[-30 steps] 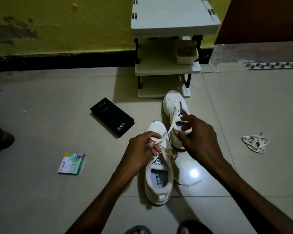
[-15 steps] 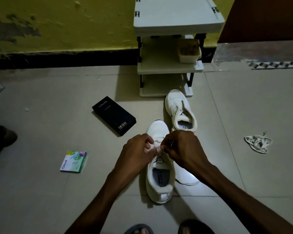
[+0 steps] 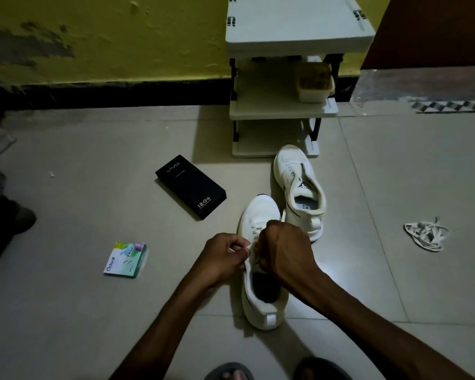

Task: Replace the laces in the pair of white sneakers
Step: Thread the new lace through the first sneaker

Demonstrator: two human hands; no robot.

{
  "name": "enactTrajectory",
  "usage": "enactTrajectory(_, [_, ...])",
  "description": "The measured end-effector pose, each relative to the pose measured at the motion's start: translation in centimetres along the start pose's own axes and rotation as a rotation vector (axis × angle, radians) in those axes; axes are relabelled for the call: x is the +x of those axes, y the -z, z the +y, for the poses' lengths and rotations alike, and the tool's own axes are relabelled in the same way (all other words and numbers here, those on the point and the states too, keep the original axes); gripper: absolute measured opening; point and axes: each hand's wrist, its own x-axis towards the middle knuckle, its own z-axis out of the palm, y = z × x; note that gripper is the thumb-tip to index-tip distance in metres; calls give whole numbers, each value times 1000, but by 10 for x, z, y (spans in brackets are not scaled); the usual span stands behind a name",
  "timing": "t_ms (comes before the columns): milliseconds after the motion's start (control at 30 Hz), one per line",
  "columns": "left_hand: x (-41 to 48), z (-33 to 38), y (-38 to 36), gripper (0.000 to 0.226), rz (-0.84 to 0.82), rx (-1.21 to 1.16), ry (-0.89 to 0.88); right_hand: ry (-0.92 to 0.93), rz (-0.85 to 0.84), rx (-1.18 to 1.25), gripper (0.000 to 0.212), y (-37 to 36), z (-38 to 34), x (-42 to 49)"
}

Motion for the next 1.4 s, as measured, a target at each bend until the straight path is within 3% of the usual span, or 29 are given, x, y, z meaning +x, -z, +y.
enactTrajectory(67, [0,-1,-2,10,-3,-28,-2,-12,-30,-73,30,5,-7,0])
enactTrajectory(167, [0,-2,-3,9,-8,-44,-10,-29,60,-72,49,11,-13,3])
enactTrajectory(233, [1,-2,-4,12,-17,-46,-14,-46,-2,-97,43,11,-15,5])
enactTrajectory(433, [1,-4,-3,12,-20,-54,-32,-59,38,-94,19,6,-16,2])
enactTrajectory(567, [2,-3,-1,14,-79,-75,-32,-56,74,-101,45,4,-17,1])
enactTrajectory(700, [4,-1,0,14,-143,-97,3,-17,86,-120,45,-8,-12,0])
enactTrajectory(933, [8,-1,0,8,-115,-71,-9,-11,83,15,3,-7,8,1])
enactTrajectory(1267, [1,4,-11,11,-54,56,-35,144,-62,21,11,3,16,-1])
enactTrajectory(1400, [1,3,-13,12,-23,72,-25,152,-31,-20,14,2,13,-8])
